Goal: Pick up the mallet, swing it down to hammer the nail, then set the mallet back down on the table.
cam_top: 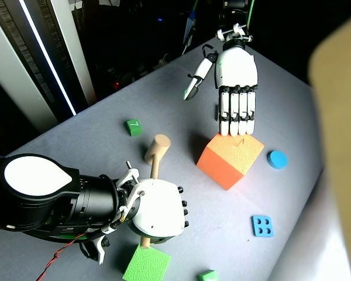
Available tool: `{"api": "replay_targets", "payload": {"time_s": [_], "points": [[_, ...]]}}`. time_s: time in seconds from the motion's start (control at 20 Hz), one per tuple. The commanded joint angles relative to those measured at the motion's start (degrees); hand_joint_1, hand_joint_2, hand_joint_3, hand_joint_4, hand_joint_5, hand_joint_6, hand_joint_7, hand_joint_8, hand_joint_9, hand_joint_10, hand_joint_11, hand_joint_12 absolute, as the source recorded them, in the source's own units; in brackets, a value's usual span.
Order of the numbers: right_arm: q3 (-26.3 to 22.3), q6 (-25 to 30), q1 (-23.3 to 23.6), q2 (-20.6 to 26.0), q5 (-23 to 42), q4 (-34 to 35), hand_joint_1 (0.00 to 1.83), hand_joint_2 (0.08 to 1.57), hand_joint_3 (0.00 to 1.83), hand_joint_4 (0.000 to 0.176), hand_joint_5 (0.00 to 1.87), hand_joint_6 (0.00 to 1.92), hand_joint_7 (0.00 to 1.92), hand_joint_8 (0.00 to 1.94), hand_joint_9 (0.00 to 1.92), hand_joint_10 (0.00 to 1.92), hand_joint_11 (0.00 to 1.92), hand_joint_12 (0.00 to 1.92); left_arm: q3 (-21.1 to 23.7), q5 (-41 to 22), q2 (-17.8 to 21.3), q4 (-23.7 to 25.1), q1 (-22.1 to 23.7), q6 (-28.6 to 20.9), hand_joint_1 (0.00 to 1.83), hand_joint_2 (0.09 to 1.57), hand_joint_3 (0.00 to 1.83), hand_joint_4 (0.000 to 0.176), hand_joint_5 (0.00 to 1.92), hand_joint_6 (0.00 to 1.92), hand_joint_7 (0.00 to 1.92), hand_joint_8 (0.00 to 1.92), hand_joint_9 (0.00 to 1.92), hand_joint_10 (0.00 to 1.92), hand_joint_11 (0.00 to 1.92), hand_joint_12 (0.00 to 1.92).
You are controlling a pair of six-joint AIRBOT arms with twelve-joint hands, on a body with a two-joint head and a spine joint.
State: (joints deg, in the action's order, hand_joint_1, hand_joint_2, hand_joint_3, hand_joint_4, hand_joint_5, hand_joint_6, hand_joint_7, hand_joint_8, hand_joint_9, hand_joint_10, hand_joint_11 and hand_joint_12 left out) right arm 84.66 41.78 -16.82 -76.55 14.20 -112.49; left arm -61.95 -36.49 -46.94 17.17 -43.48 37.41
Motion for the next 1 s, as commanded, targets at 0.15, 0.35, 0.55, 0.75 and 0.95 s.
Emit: {"api": "replay_targets", "payload": {"time_s": [0.15,0.35,0.55,0.75,0.95], "points": [[-1.3,-0.8,0.9,1.4,-2.3,0.1,0.83,1.50,0.00,0.119,1.28,1.92,1.57,1.94,1.70,1.92,1.89,1.92,0.1,-2.2,-0.1,-0.2,0.1,0.0,0.00,1.11,0.00,0.000,0.13,0.00,0.14,0.00,0.14,0.00,0.11,0.05],[-4.0,-0.9,2.1,3.6,-2.5,0.1,0.85,1.52,0.00,0.176,1.29,1.92,1.56,1.94,1.70,1.92,1.89,1.92,0.1,-2.2,-0.1,-0.1,0.1,0.0,0.00,1.11,0.00,0.000,0.14,0.00,0.16,0.01,0.16,0.01,0.13,0.06],[-7.9,-0.9,3.9,7.0,-4.9,0.1,0.89,1.53,0.00,0.176,1.31,1.92,1.57,1.94,1.70,1.92,1.88,1.92,0.2,-2.2,-0.1,-0.1,0.1,0.0,0.00,1.11,0.00,0.000,0.14,0.00,0.16,0.00,0.16,0.01,0.12,0.06],[-15.3,-2.1,5.9,12.6,-11.0,0.2,0.89,1.53,0.00,0.176,1.29,1.92,1.56,1.94,1.70,1.92,1.89,1.92,0.2,-2.2,-0.1,-0.1,0.1,-0.1,0.00,1.11,0.00,0.000,0.14,0.00,0.17,0.01,0.17,0.01,0.13,0.07],[-23.2,-6.0,7.0,17.5,-23.4,0.2,0.83,1.54,0.00,0.176,1.30,1.92,1.57,1.94,1.70,1.92,1.89,1.92,0.3,-2.2,0.0,-0.1,0.1,-0.2,0.00,1.11,0.00,0.000,0.12,0.00,0.15,0.00,0.17,0.00,0.13,0.07]]}}
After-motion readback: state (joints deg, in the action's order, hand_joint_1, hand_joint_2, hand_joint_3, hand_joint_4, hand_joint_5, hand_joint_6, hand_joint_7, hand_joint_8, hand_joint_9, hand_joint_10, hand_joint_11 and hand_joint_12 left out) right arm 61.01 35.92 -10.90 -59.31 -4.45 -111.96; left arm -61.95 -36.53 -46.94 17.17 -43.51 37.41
